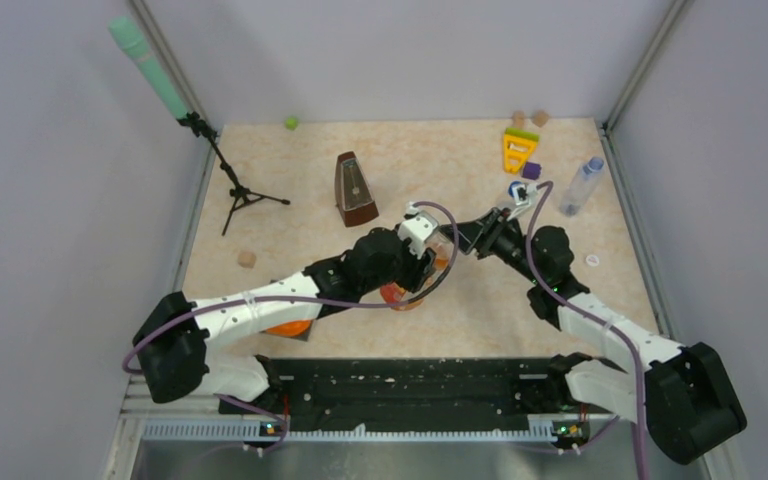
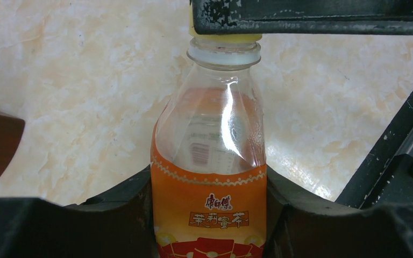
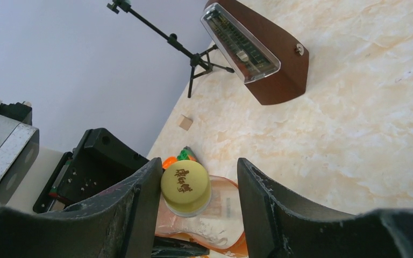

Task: Unscrew the bottle caps
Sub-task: Unscrew the bottle cap from the plastic bottle.

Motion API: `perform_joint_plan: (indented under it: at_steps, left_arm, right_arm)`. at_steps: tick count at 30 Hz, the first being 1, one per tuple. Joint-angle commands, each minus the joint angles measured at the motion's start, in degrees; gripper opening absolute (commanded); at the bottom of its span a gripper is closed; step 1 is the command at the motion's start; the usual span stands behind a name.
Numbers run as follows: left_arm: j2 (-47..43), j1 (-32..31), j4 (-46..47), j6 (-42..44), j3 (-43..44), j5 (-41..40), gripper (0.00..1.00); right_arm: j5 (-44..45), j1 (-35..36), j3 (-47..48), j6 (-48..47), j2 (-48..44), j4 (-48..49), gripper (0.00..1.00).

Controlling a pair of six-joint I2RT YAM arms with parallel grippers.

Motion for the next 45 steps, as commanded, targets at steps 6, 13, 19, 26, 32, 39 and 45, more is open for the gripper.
perform_joint_plan:
  at_steps: [6,13,19,26,32,39,45]
  left_arm:
    - [-1.0,-1.0,2.2,0.8,3.2,-1.4,0.00]
    - [-0.6,-1.0,2.1,1.2,3.6,-1.3,0.00]
    - [-0.7,-0.9,2.2,1.1,3.6,-1.4,0.00]
    - [-0.6,-1.0,2.3,1.1,3.6,-1.4,0.00]
    - [-1.2,-0.9,2.3,0.2,3.1,-1.2,0.00]
    - [-4.0,-0.7,4.7,-2.2,1.3,0.3,0.00]
    - [-5.5,5.1,5.5,-2.2,0.9,22.2,0.00]
  right_arm:
    - [0.6,1.0,3.7,0.1,1.9,1.5,0.51]
    - [0.5,1.5,4.3,-0.3,2.8,1.3,0.49]
    - [0.5,1.7,4.5,-0.9,3.1,0.1,0.48]
    - [-0.2,2.0,4.3,-0.4,3.5,0.9,0.46]
    - [0.2,2.2,3.3,0.3,3.0,2.0,0.19]
    - [-2.3,2.1,3.6,0.8,2.3,3.5,0.01]
    - [-6.1,1.8,3.5,1.8,0.3,7.1,0.00]
